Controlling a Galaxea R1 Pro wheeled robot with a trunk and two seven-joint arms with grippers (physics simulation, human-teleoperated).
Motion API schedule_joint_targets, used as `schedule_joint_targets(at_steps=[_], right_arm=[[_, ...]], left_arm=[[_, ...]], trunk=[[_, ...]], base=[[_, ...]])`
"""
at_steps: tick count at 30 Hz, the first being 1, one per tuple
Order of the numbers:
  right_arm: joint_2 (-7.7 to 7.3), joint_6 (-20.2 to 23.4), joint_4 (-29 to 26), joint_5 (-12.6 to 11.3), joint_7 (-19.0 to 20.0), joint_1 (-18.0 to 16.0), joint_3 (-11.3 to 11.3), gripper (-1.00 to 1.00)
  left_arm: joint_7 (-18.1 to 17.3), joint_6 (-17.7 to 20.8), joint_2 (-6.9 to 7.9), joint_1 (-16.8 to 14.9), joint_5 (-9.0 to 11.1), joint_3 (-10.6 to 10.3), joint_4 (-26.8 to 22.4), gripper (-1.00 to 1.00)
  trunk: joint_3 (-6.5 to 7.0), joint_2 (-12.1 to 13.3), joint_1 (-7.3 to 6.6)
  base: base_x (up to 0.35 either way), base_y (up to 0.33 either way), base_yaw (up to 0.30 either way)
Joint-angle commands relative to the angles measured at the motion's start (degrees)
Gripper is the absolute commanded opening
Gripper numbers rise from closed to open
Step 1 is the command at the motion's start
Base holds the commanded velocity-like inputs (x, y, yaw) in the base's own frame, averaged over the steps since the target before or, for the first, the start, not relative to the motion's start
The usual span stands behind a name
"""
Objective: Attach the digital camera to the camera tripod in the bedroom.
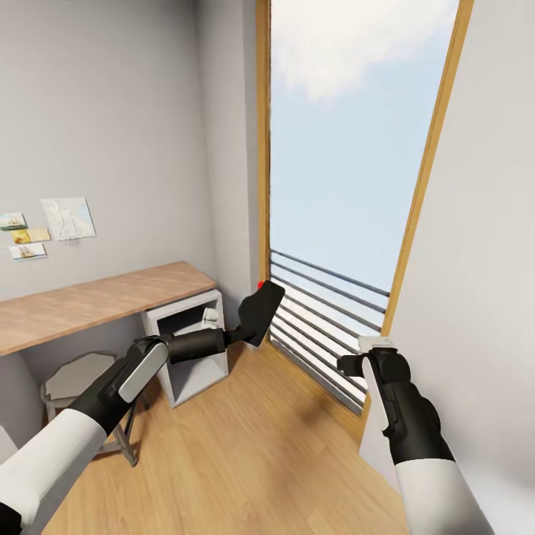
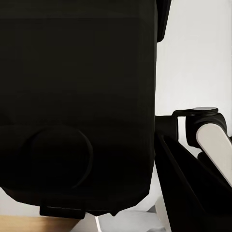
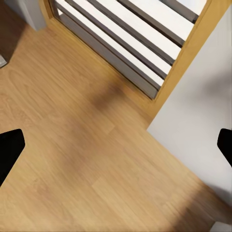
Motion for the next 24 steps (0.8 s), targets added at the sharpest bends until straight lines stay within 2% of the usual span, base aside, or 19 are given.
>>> schedule_joint_targets(at_steps=[1,24], right_arm=[[0.05,0.3,0.0,0.4,0.2,0.0,-0.1,1.00],[0.14,0.3,0.0,0.4,0.2,0.0,-0.1,1.00]], left_arm=[[0.0,0.4,0.05,-0.1,0.5,-0.2,0.0,-1.00],[0.3,0.4,0.11,-0.1,0.5,-0.1,0.0,-1.00]], trunk=[[0.11,0.4,-0.22],[4.24,9.6,-5.28]], base=[[0.000,0.000,0.000],[0.000,0.000,0.000]])
